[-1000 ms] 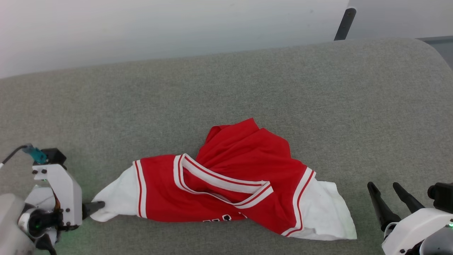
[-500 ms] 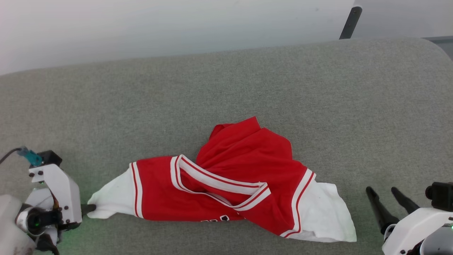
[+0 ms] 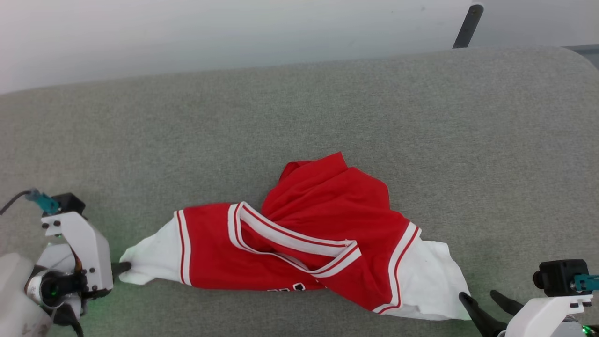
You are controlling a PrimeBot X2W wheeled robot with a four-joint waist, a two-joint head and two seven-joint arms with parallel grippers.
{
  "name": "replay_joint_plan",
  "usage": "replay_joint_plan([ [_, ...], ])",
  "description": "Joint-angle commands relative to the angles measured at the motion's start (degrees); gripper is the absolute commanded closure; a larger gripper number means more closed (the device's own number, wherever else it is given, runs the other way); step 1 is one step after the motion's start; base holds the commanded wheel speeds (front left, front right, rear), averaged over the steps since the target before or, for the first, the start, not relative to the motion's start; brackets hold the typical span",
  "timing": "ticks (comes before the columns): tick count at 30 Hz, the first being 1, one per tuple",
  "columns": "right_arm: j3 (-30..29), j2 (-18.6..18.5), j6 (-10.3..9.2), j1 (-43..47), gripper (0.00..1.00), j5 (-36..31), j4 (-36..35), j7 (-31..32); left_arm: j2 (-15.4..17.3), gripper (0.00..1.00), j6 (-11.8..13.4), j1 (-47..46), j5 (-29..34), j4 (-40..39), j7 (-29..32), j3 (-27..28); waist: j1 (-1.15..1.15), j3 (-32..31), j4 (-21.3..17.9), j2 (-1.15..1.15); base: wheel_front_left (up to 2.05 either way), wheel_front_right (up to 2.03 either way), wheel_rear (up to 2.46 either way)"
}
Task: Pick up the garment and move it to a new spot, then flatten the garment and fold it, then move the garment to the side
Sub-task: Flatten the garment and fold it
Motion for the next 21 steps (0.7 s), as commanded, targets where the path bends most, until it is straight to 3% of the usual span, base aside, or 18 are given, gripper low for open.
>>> replay_joint_plan([
  [1, -0.15, 0.26, 0.00, 0.41, 0.00, -0.72, -0.13, 0.63, -1.94, 1.00, -0.26, 0.03, 0.17, -0.30, -0.35, -0.66, 0.00, 0.42, 0.21, 0.00, 0.00, 0.00, 0.00],
  [14, 0.43, 2.06, 0.00, -5.43, 0.00, -1.36, 8.87, 3.23, -3.06, 1.00, -0.70, -2.41, 0.92, -2.22, -1.30, -0.96, 0.00, 4.12, 2.49, 0.00, 0.00, 0.00, 0.00],
  [15, 0.65, 2.18, 0.00, -5.86, 0.09, -1.05, 9.93, 3.68, -3.10, 1.00, -0.73, -2.48, 0.94, -2.16, -1.42, -0.96, 0.00, 4.26, 2.62, 0.00, 0.00, 0.00, 0.00],
  [17, 1.42, 1.81, 0.00, -6.56, 1.00, -1.48, 11.76, 4.58, -3.23, 1.00, -0.66, -2.66, 1.04, -2.06, -1.51, -1.06, 0.00, 4.46, 2.93, 0.00, 0.00, 0.00, 0.00],
  [21, 2.75, 1.50, 0.02, -7.58, 1.00, -0.15, 14.32, 6.60, -3.68, 1.00, -0.75, -2.97, 0.95, -1.62, -1.85, -1.13, 0.00, 4.54, 3.50, 0.00, 0.00, 0.00, 0.00],
])
